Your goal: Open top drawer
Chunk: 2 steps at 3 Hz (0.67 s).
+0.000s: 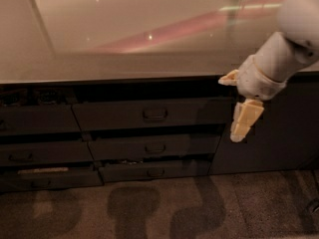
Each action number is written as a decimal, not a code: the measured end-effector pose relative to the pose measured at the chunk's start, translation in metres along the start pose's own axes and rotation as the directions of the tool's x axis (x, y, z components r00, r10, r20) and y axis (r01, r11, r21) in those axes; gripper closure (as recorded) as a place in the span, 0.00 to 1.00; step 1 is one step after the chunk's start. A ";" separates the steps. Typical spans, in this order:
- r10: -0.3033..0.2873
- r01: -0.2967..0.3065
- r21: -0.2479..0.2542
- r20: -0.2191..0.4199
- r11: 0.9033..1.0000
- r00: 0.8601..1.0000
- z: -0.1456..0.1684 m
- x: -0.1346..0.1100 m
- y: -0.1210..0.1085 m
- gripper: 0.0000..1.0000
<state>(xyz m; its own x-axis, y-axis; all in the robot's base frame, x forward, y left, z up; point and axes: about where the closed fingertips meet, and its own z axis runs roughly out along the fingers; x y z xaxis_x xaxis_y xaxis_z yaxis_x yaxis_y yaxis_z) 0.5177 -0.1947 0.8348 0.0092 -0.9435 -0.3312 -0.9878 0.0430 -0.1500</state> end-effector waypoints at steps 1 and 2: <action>-0.059 0.058 -0.014 -0.043 0.998 0.997 0.016 -0.040 -0.014 0.00; -0.108 0.106 -0.033 -0.062 0.994 0.992 0.029 -0.072 -0.021 0.00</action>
Offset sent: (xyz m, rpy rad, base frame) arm 0.0356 0.1193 0.0012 -0.1147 -0.0040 0.1598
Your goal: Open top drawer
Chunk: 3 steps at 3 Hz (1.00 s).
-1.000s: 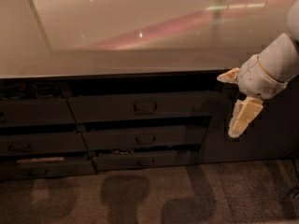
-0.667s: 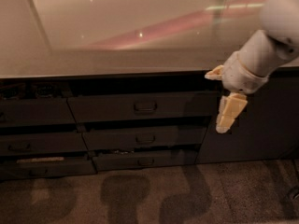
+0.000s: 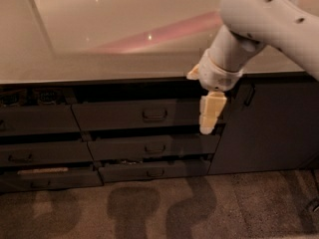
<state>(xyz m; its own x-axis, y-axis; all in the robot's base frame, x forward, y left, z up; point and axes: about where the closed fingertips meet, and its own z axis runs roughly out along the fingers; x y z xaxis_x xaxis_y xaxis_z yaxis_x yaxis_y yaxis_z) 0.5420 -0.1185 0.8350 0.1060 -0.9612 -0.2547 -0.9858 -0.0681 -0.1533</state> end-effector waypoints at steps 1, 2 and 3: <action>-0.037 0.037 -0.021 -0.007 0.999 0.999 0.010 -0.020 -0.005 0.00; -0.038 0.038 -0.022 -0.006 0.999 0.999 0.010 -0.021 -0.005 0.00; -0.071 0.071 0.016 -0.018 0.997 0.997 0.016 -0.015 0.000 0.00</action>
Offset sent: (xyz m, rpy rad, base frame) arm 0.0034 0.0198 -0.0031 -0.0125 0.0092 0.0353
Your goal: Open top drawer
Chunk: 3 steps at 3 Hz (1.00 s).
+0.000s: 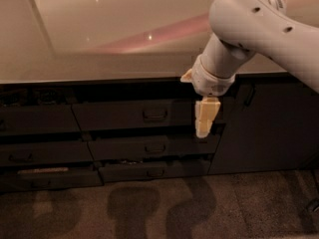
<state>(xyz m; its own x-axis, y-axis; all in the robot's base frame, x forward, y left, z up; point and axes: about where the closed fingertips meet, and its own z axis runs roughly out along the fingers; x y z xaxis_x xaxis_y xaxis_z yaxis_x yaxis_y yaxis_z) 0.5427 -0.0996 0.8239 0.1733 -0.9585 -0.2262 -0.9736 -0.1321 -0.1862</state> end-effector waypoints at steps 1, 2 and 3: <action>-0.028 0.028 -0.020 0.026 0.999 0.999 0.044 0.025 0.014 0.00; -0.028 0.028 -0.020 0.026 0.999 0.999 0.044 0.025 0.014 0.00; -0.065 0.065 0.050 -0.006 0.997 0.998 0.041 0.022 0.017 0.00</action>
Offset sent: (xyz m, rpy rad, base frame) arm -0.0022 -0.0230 -0.0739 0.0328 0.0312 0.0466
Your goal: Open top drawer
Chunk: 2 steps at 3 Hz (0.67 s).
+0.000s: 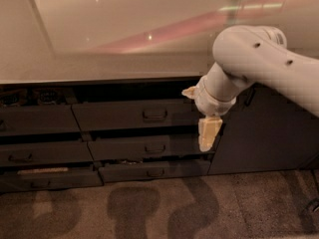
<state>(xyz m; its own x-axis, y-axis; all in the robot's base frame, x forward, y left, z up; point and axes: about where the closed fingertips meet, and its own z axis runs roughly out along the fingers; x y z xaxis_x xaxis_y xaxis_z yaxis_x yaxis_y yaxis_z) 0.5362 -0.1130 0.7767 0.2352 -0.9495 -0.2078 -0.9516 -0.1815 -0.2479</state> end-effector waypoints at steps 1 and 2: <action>-0.099 0.103 0.130 -0.038 0.986 0.994 -0.006 -0.004 0.012 0.00; -0.108 0.113 0.186 -0.036 0.976 0.993 -0.006 -0.005 0.001 0.00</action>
Offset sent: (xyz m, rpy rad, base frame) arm -0.0127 -0.0001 0.0027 -0.0176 -0.1292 0.0489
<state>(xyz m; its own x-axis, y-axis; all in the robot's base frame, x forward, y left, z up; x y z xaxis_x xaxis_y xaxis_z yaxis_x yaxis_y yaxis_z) 0.5324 -0.1097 0.7832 0.3296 -0.9329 -0.1453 -0.8653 -0.2370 -0.4417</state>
